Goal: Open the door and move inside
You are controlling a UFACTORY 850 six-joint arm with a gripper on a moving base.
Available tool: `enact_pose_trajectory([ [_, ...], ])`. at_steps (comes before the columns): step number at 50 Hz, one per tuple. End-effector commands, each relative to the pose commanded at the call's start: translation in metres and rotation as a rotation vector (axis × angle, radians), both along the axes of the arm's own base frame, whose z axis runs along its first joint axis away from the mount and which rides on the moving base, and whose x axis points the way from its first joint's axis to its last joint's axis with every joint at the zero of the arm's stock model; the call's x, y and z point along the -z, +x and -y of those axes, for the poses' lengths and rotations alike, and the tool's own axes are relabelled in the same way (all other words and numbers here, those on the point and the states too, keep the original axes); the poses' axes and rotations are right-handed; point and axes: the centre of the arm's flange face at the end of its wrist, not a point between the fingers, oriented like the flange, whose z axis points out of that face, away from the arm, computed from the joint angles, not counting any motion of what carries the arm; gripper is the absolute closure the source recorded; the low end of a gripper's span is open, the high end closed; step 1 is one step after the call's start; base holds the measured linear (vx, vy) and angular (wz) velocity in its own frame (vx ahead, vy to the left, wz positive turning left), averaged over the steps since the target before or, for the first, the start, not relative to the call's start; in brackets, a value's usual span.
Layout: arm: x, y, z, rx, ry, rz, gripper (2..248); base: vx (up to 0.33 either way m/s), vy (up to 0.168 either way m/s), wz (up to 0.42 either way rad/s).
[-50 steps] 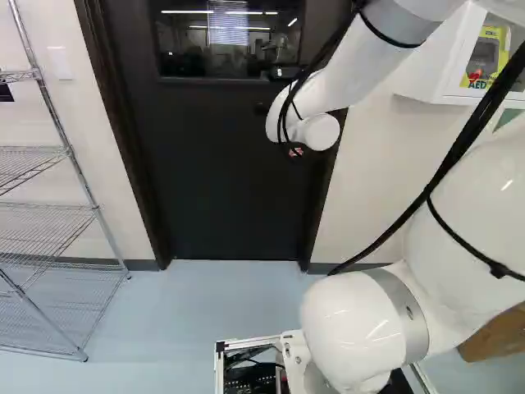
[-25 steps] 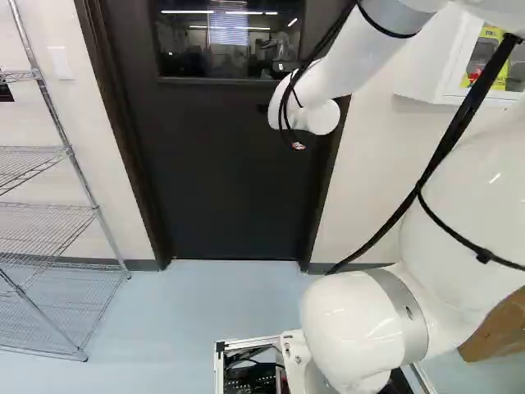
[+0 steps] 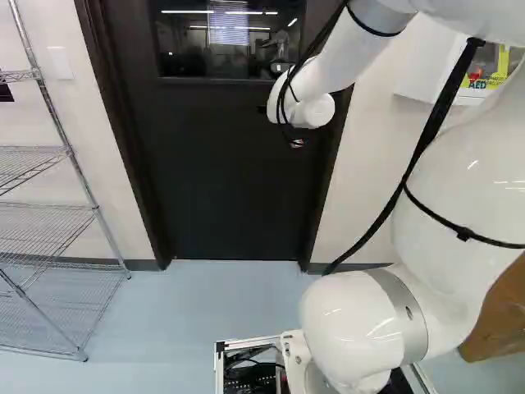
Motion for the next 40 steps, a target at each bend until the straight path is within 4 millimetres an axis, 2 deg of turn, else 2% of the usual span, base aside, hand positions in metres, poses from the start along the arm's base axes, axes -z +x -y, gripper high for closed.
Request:
enact_pose_trajectory([
  [13,0.002,0.004,0.005,0.009,0.0,-0.005,3,0.0,0.0,0.0],
  [40,0.03,0.014,0.007,0.013,0.0,-0.061,3,0.0,0.0,0.0],
])
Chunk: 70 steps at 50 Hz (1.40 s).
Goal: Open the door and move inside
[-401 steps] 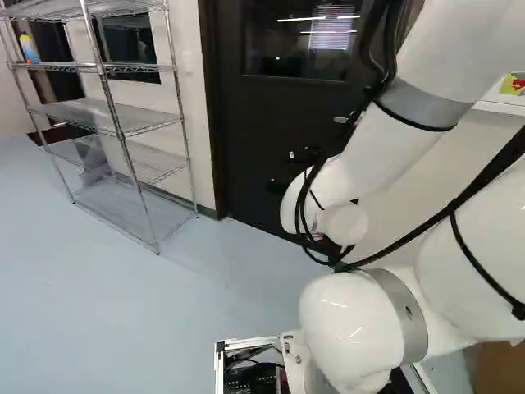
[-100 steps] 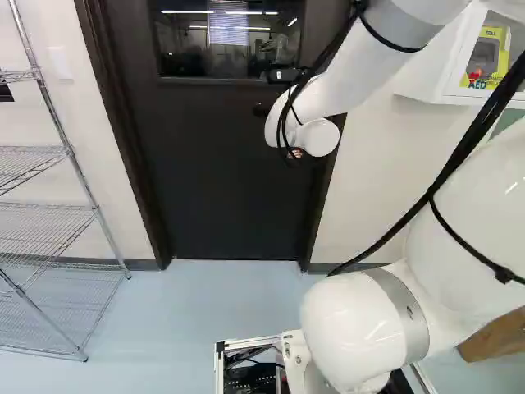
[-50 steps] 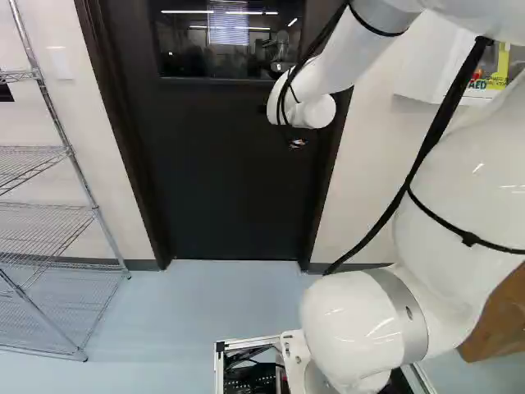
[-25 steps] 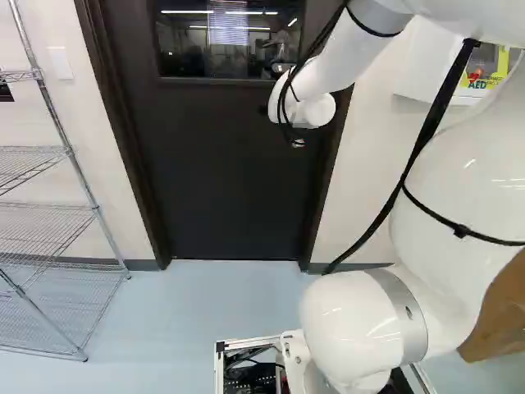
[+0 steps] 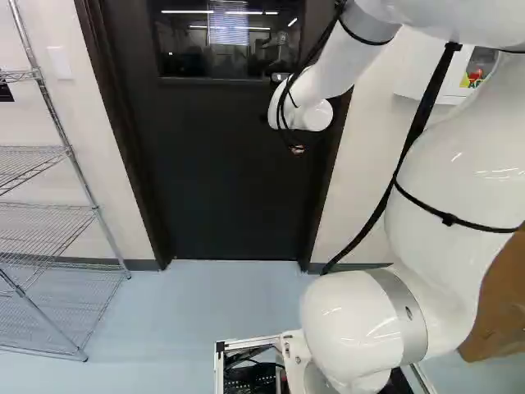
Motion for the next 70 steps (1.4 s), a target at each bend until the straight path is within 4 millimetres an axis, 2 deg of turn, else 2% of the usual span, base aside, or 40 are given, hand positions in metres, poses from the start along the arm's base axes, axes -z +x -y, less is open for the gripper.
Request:
enact_pose_trajectory([
  [18,0.02,0.014,0.0,-0.001,0.0,-0.038,3,0.0,0.0,0.0],
  [31,0.034,0.021,-0.009,-0.017,0.0,-0.065,3,-0.001,0.001,0.006],
  [70,0.078,0.028,-0.01,-0.02,0.0,-0.148,3,0.0,0.0,0.005],
])
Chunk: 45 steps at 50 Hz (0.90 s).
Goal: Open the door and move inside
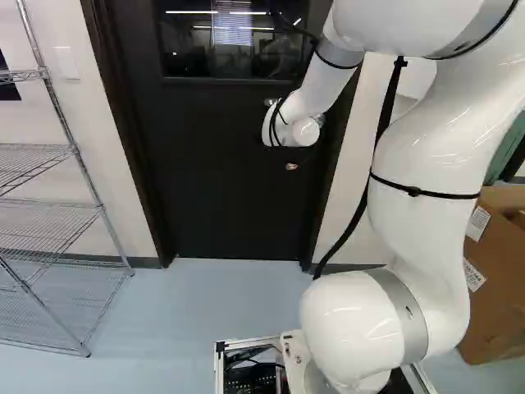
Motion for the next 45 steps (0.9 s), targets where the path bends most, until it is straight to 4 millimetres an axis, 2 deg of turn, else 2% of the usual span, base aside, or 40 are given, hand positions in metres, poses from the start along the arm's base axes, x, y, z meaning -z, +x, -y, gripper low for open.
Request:
enact_pose_trajectory([
  [12,0.013,0.002,0.0,0.0,0.0,-0.025,3,0.001,0.0,-0.01],
  [26,0.017,0.002,0.0,0.0,0.0,-0.031,3,0.0,0.0,0.0],
  [45,0.012,-0.024,-0.005,-0.011,0.0,-0.033,3,0.0,0.0,0.0],
])
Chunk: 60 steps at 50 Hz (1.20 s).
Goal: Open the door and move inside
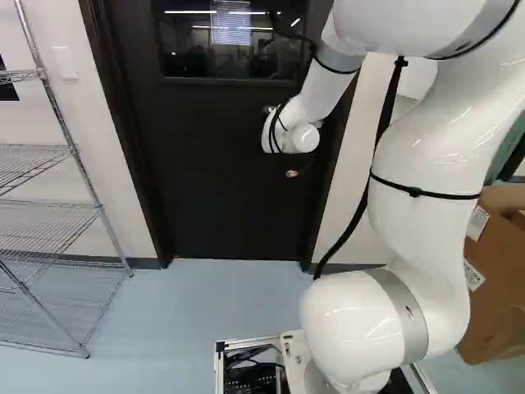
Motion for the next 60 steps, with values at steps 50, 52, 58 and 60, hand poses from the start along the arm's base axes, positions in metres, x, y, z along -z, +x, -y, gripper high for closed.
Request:
enact_pose_trajectory([
  [50,-0.054,-0.029,-0.002,-0.005,0.002,0.106,3,0.0,0.0,0.0],
  [52,-0.056,-0.029,-0.002,-0.005,0.002,0.11,3,0.0,0.0,0.0],
  [58,-0.063,-0.03,-0.002,-0.005,0.003,0.124,3,0.0,0.0,0.0],
  [60,-0.065,-0.03,-0.002,-0.005,0.003,0.128,3,0.0,0.0,0.0],
])
